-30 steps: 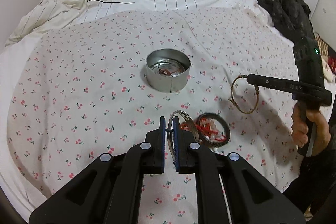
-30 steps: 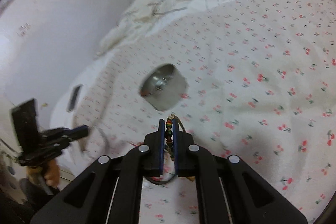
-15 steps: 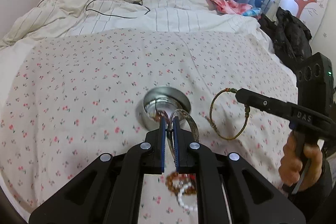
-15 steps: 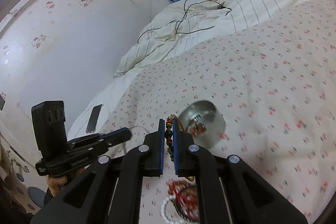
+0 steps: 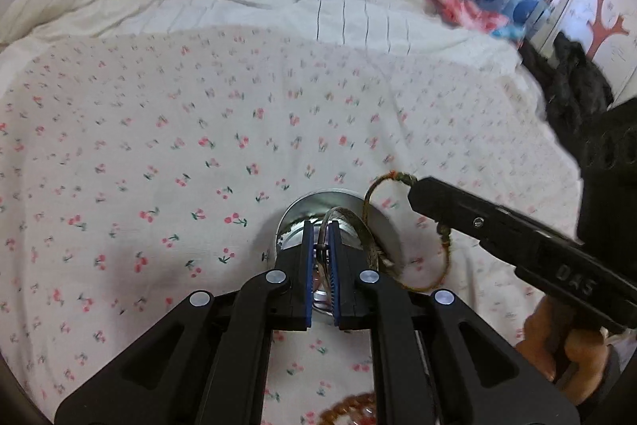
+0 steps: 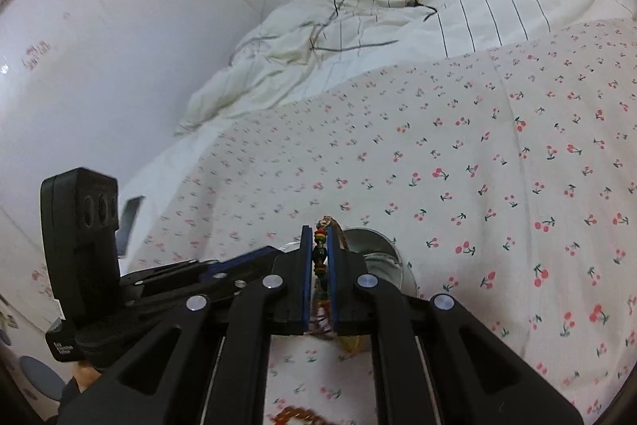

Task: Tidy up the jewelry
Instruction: 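Open both tools over the silver tin to drop the bracelets inside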

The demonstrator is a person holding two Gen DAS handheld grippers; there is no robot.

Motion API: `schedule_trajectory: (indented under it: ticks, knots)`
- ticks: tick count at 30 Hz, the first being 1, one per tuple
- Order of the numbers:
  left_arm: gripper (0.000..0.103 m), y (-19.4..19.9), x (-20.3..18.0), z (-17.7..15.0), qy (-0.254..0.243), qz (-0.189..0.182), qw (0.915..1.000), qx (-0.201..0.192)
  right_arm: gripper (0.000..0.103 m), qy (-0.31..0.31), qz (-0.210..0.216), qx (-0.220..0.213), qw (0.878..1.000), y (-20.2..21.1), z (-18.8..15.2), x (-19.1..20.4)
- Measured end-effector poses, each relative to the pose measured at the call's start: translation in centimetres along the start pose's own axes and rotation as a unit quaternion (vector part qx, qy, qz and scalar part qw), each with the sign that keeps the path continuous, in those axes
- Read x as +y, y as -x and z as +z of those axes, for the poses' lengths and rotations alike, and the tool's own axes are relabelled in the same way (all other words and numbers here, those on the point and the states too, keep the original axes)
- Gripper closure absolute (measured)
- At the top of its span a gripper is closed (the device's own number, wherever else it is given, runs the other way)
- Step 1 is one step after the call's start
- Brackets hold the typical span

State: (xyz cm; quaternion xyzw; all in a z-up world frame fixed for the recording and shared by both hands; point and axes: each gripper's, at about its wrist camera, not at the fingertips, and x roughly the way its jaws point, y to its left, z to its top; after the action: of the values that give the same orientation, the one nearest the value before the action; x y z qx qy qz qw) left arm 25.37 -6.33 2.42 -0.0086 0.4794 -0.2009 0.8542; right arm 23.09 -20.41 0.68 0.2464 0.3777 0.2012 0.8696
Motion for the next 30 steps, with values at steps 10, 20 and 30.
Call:
schedule_trajectory:
  ticks: [10, 20, 30]
  knots:
    - [0.085, 2.4, 1.0, 0.4, -0.024, 0.059, 0.9976, -0.027, 0.095, 0.014, -0.038, 0.044, 0.998, -5.2, -1.2, -1.3]
    - [0.075, 4.5, 2.9, -0.1, 0.025, 0.023, 0.9985, -0.043, 0.095, 0.028, -0.043, 0.05, 0.997, -6.6, -0.7, -0.1]
    - [0.073, 4.2, 3.3, -2.6, 0.033, 0.012, 0.9991, -0.023, 0.064, 0.039, -0.05, 0.069, 0.996, -5.7, -1.7, 0.0]
